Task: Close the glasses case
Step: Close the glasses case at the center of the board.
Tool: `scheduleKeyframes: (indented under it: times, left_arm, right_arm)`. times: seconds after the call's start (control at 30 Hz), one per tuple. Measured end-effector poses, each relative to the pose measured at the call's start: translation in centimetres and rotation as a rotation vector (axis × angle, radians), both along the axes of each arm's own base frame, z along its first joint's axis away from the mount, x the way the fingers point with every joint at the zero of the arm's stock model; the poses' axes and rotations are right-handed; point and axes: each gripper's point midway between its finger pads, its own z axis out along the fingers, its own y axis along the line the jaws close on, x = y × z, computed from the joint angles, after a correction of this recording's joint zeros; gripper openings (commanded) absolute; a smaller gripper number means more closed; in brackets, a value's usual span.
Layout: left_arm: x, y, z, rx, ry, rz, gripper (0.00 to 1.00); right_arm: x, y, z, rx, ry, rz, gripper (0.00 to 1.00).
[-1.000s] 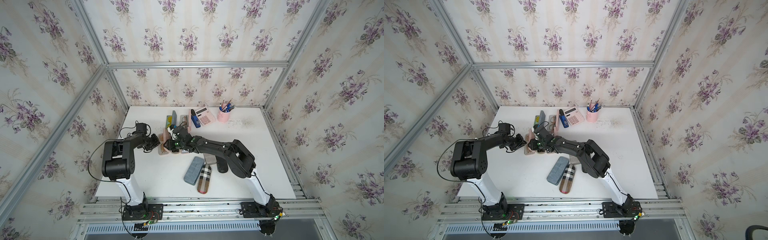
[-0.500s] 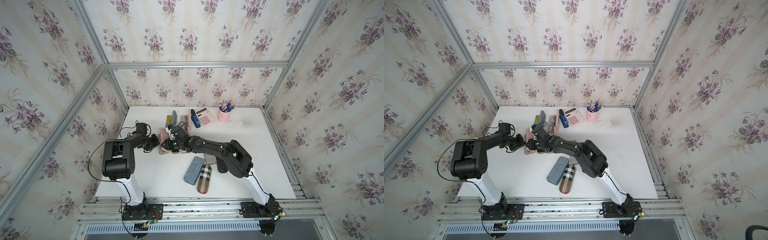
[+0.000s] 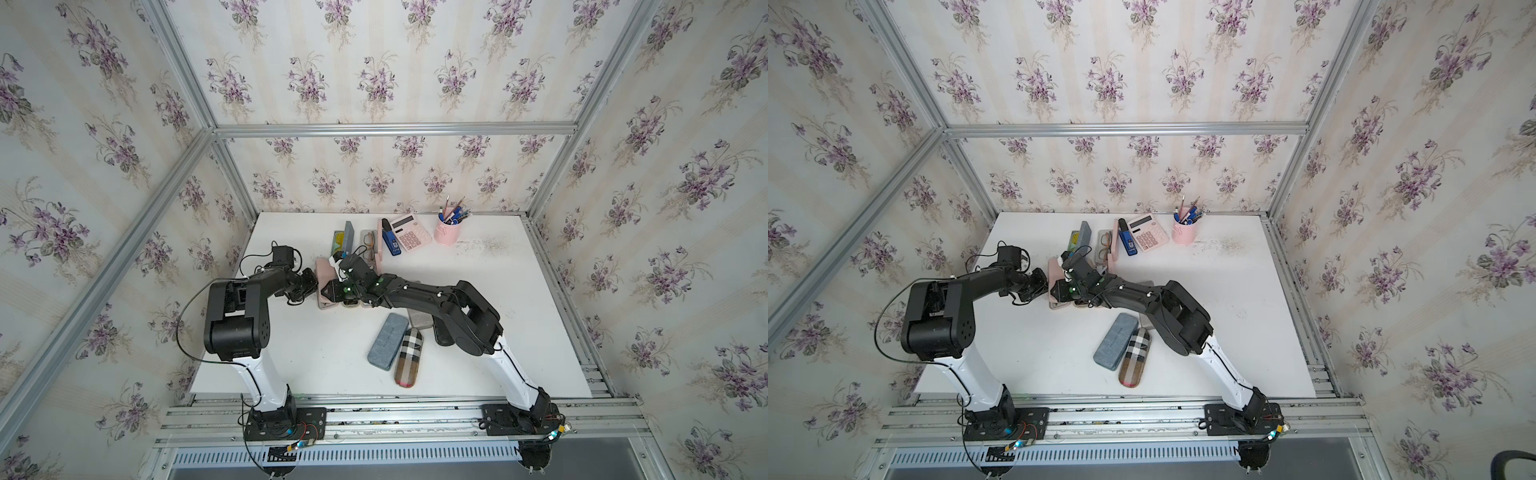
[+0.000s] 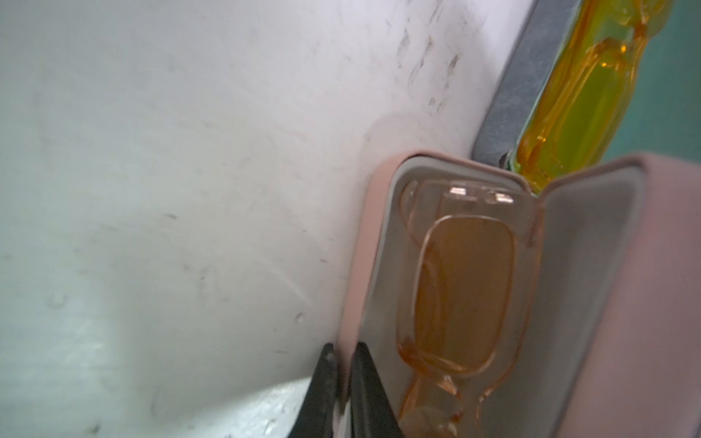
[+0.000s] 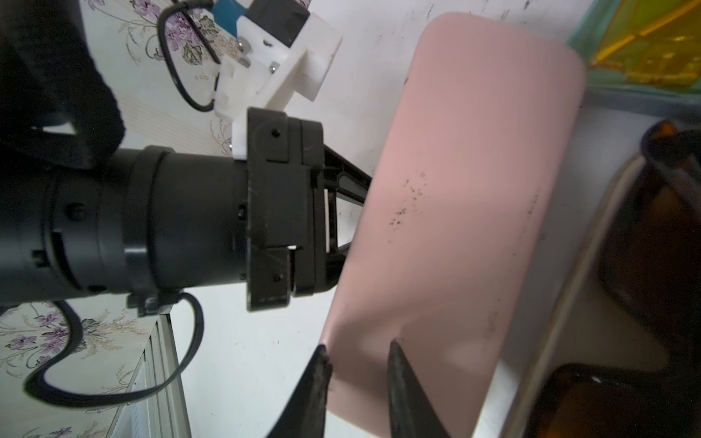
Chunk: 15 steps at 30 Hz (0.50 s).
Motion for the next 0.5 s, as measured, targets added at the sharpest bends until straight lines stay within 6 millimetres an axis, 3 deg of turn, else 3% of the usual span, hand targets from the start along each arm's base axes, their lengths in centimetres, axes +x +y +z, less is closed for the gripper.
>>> scheduleKeyframes:
  times: [0.33,0.4,0.5]
  left_arm:
    - [-0.3,0.0,0.1,0.006,-0.013,0.002,0.14]
    - [-0.6,0.0,0.1,0.007,-0.015,0.002,0.2]
    - [-1.0,0.0,0.5,0.011,-0.032,0.008,0.39]
  right_arm:
    - [-0.2,0.0,-1.2,-0.019,0.019,-0.002,0.28]
    - [-0.3,0.0,-1.6,-0.026,0.025,0.0,0.28]
    - [-0.3,0.1,-1.4,-0.02,0.022,0.002,0.28]
